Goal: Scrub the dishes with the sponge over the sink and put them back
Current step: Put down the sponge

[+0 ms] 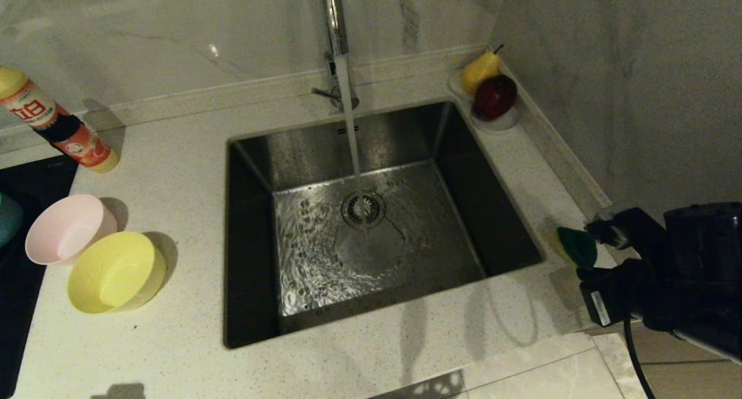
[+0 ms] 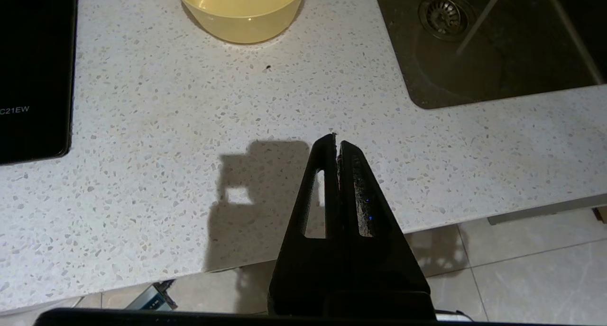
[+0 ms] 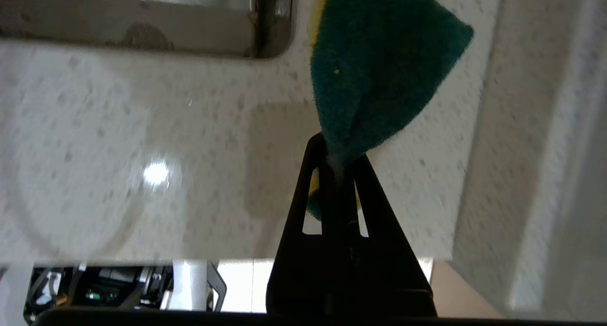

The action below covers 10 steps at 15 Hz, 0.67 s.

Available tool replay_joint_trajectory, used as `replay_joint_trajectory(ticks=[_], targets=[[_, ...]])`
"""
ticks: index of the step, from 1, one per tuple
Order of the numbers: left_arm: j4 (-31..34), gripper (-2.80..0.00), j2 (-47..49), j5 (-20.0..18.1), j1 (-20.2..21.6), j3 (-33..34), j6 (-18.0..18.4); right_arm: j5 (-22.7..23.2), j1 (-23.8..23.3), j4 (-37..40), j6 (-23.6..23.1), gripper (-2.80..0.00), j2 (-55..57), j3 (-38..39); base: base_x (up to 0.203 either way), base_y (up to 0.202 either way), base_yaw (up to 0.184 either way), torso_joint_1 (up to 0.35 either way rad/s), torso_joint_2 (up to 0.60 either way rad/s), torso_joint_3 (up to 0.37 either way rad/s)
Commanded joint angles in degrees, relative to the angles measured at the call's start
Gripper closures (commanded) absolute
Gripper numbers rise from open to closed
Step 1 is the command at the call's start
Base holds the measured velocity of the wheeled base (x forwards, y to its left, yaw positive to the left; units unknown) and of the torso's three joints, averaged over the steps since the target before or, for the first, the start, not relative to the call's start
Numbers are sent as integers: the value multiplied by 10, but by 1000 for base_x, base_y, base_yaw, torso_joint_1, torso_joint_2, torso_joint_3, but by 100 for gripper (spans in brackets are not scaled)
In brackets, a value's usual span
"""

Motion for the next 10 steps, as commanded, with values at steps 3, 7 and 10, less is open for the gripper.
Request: replay_joint_trajectory(ticks=[3, 7, 10], targets=[[0, 0, 0, 0, 0, 0, -1, -1, -4, -3, 1, 0, 27, -9, 0, 0, 0, 0, 0, 0], [0, 0, 0, 0, 0, 0, -1, 0, -5, -3, 4, 0, 39, -31, 0, 0, 0, 0, 0, 0], [0, 0, 0, 0, 0, 0, -1, -1, -9, -2, 3, 0, 43, -46, 0, 0, 0, 0, 0, 0]])
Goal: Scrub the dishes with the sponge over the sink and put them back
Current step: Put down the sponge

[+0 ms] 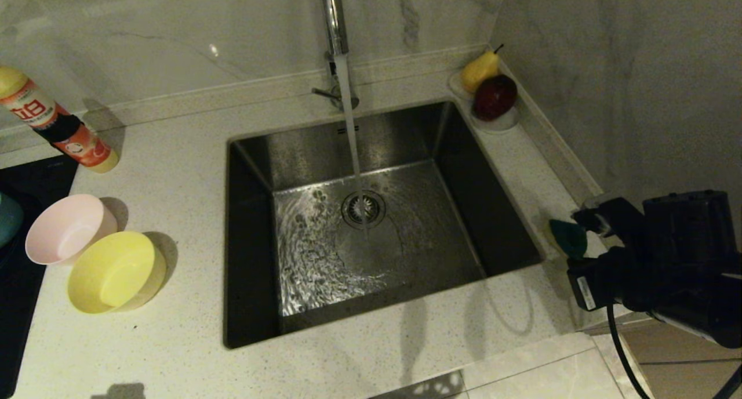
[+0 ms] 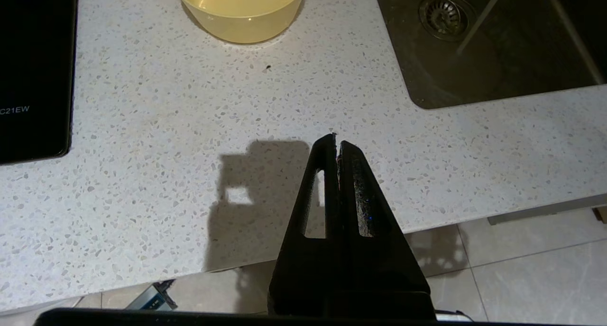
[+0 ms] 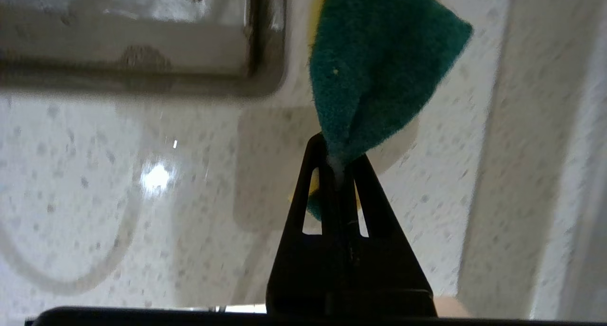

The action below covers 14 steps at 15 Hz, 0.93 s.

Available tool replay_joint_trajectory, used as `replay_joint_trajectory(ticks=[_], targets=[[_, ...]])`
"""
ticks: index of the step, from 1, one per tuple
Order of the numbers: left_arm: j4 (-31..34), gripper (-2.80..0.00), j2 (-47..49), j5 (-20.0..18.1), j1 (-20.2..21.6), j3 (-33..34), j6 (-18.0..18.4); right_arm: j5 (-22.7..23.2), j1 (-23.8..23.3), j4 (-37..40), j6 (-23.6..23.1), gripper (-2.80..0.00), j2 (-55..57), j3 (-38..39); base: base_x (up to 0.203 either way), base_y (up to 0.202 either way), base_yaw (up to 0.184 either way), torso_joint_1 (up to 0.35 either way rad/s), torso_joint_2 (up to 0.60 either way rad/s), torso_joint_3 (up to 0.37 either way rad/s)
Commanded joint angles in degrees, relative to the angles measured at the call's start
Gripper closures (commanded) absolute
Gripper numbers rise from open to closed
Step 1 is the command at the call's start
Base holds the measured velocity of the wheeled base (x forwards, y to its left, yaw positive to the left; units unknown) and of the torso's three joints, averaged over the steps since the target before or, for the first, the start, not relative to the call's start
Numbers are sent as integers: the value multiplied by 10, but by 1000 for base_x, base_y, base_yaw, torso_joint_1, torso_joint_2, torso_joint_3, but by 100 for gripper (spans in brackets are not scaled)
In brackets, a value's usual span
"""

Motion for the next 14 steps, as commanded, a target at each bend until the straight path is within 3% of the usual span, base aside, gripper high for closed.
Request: replay_joint_trajectory(ticks=[1, 14], targets=[[0, 0, 0, 0, 0, 0, -1, -1, -1, -1, -3, 0, 9, -11, 0, 0, 0, 0, 0, 0], [0, 0, 0, 0, 0, 0, 0, -9, -28, -41, -16, 0, 41, -44, 0, 0, 0, 0, 0, 0]])
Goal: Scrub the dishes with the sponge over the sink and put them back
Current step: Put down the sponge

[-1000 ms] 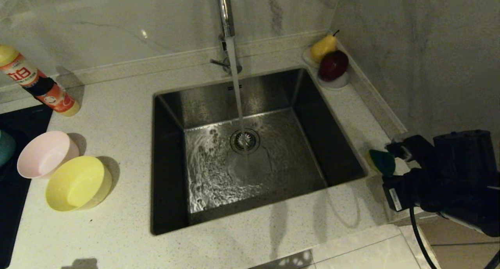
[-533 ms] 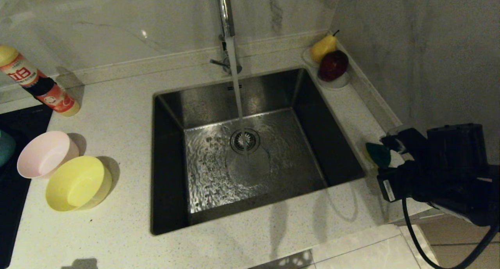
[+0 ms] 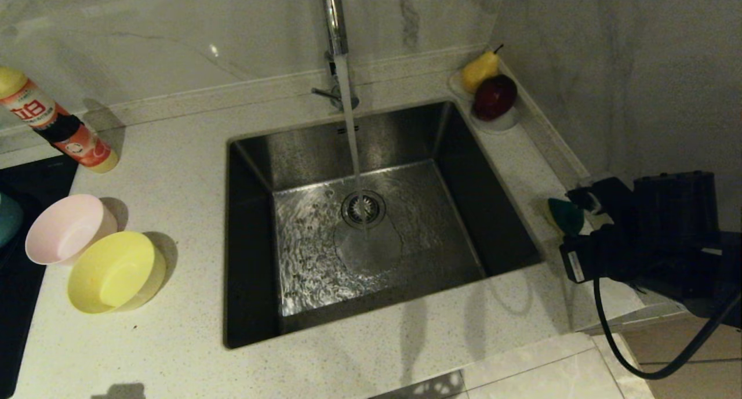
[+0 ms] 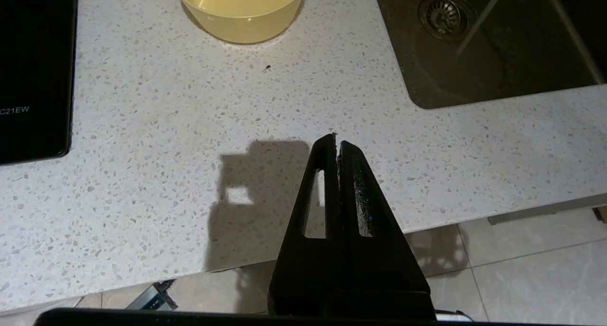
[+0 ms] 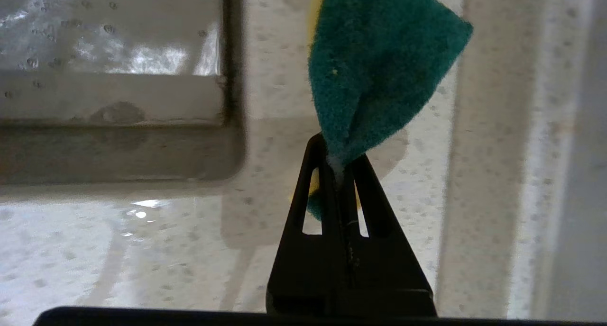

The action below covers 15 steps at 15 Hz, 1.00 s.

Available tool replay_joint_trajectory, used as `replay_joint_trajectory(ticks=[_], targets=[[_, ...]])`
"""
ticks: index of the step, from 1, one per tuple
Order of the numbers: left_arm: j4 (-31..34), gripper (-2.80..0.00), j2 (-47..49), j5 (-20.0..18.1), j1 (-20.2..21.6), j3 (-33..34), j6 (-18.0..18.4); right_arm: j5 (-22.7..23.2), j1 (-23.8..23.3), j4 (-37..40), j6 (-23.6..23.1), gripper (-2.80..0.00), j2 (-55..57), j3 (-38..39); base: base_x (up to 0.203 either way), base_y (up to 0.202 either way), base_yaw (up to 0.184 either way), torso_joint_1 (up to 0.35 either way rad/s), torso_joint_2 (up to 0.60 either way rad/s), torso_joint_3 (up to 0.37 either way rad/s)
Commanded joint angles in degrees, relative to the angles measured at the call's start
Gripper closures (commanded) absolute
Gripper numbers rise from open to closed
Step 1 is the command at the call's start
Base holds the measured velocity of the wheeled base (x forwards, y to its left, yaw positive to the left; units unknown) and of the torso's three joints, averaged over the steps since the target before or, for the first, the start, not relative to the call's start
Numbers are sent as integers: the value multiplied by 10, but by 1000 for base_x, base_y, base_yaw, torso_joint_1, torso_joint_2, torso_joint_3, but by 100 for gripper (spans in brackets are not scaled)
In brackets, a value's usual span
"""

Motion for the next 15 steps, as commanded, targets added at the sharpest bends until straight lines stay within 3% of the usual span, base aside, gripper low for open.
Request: replay_joint_trajectory(ticks=[1, 15], targets=[[0, 0, 0, 0, 0, 0, -1, 0, -5, -1, -1, 0, -2, 0, 0, 0, 0, 0, 0, 0], [0, 0, 0, 0, 0, 0, 0, 18, 0, 17, 8, 0, 0, 9, 0, 0, 0, 0, 0, 0]])
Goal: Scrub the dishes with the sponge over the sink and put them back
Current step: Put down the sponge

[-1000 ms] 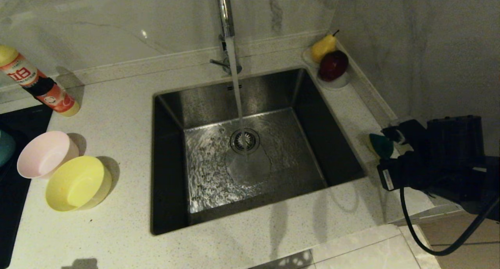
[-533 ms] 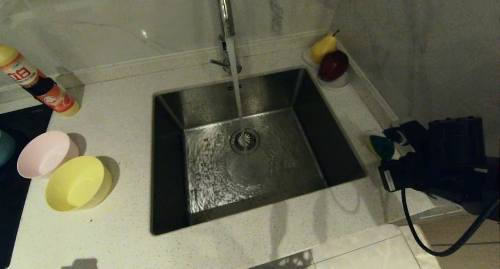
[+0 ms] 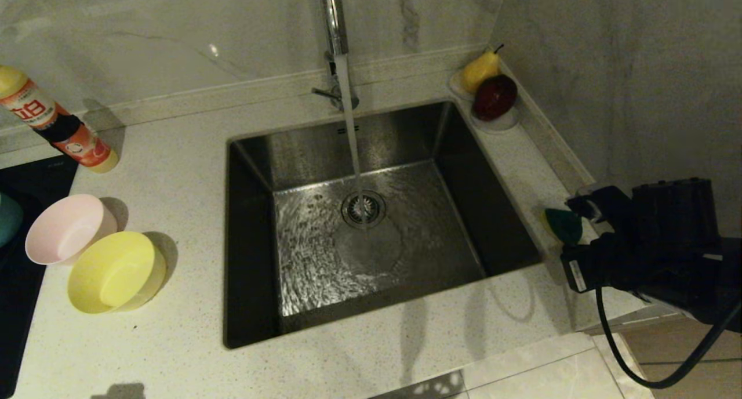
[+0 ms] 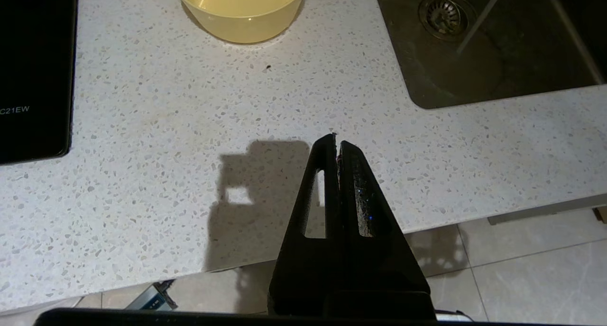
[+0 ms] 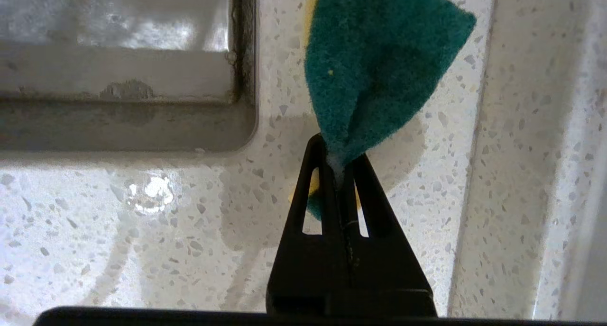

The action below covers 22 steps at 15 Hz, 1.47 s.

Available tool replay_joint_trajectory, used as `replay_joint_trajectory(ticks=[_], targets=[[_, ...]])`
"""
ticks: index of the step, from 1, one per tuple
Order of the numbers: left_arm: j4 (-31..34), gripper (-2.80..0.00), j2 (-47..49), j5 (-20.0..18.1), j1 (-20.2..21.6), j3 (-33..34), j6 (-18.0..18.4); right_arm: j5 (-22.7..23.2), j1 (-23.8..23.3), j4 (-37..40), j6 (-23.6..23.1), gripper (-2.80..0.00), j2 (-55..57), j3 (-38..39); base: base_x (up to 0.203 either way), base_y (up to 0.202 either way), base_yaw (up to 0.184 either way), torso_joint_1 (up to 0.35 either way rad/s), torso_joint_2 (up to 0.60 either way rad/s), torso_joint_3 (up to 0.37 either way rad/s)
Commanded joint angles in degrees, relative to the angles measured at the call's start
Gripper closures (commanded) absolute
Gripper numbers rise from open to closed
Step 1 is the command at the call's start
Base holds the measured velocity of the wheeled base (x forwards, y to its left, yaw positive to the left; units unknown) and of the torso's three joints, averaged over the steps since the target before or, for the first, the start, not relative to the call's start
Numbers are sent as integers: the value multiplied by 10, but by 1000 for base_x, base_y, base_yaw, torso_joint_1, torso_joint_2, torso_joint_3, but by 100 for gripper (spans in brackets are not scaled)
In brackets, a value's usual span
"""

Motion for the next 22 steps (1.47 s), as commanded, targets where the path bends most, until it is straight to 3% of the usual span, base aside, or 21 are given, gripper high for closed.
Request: replay_joint_trajectory(ticks=[1, 10, 14, 22], targets=[[0, 0, 0, 0, 0, 0, -1, -1, 0, -3, 1, -280, 3, -3, 0, 0, 0, 0, 0, 0], [0, 0, 0, 0, 0, 0, 0, 1, 5, 0, 2, -280, -13, -12, 0, 0, 0, 0, 0, 0], [0, 0, 0, 0, 0, 0, -1, 1, 31, 0, 28, -280, -12, -8, 0, 0, 0, 0, 0, 0], [0, 0, 0, 0, 0, 0, -1, 6, 32, 5, 68, -280, -7, -10, 0, 0, 0, 0, 0, 0]])
